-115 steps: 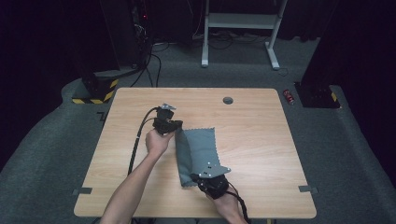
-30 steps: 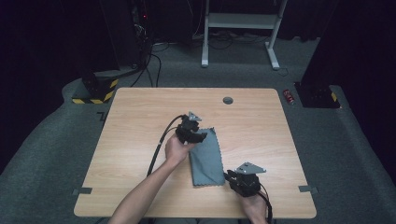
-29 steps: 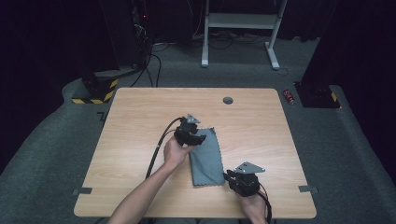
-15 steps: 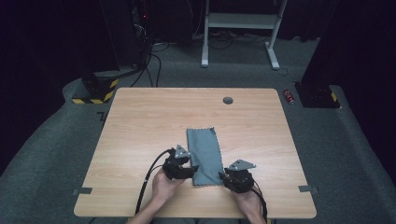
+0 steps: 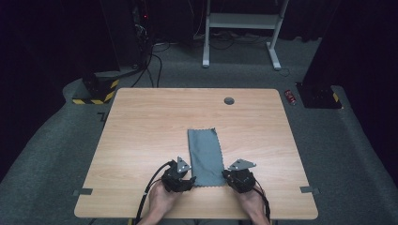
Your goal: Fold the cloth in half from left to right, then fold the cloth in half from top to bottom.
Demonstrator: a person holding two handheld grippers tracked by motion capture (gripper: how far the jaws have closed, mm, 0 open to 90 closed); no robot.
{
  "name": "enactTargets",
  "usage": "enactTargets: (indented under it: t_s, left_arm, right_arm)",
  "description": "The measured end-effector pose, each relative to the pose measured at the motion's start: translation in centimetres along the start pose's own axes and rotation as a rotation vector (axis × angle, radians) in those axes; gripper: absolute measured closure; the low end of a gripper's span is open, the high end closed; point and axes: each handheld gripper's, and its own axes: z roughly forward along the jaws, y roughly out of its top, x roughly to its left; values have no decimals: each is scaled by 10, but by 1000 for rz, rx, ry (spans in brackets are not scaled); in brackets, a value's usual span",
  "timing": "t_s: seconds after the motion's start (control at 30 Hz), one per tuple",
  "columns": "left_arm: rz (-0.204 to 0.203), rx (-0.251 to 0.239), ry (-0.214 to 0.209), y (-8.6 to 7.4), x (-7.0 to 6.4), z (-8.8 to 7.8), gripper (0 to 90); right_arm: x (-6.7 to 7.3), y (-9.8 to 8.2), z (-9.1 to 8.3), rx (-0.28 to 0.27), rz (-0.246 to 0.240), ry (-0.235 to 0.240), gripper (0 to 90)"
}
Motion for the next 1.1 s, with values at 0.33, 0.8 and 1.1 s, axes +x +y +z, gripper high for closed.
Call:
enactTargets:
  t_s: [0.33,0.8,1.1]
  left_arm:
    - [46,22,-45,-1,-16,8,503]
    - [49,5,-124,-7,-8,4,858]
    - [59,-1,-149,-12,-3,0,886]
  right_arm:
    - [1,-3,0,-7,21,19,710]
    - [7,-2,0,-1,-7,32,881]
    - [12,-6,-2,-12,-4,42,885]
